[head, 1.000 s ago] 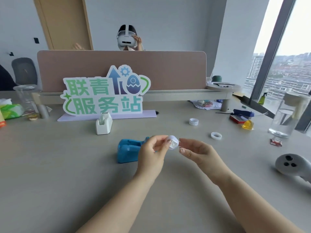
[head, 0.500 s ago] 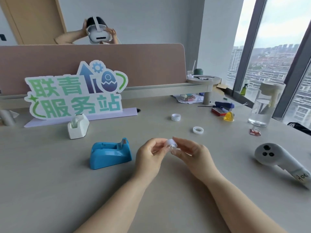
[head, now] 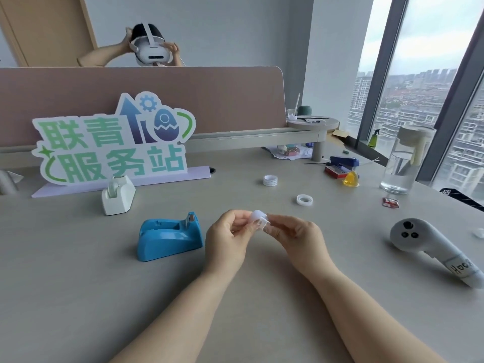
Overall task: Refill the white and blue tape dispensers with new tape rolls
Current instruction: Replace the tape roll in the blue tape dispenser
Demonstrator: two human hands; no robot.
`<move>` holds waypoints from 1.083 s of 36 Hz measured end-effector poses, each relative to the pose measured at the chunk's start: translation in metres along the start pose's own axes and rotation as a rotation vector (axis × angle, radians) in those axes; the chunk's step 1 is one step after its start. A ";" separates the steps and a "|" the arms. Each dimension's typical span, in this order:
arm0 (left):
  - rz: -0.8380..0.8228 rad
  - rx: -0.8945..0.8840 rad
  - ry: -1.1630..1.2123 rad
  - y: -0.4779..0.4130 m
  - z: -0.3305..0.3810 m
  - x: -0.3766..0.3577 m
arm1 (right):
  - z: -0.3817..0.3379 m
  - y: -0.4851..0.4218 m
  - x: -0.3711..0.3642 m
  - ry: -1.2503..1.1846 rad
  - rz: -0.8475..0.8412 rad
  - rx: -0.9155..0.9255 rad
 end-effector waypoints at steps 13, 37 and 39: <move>-0.002 0.013 -0.004 -0.001 -0.005 -0.001 | -0.001 0.001 -0.001 -0.043 -0.013 -0.025; -0.249 -0.156 -0.603 -0.032 -0.011 -0.092 | 0.047 -0.026 0.073 -0.052 0.336 -0.297; -0.304 -0.169 -0.617 -0.036 -0.011 -0.105 | 0.050 -0.029 0.075 -0.066 0.352 -0.292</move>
Point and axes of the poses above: each hand's wrist, its own y-axis away from the middle knuckle, its own x-axis out of the back of the hand, z = x × y, the point moved 5 cm from there along -y, towards the middle knuckle, and after that the axes turned 5 degrees about z, right-handed, at the moved point
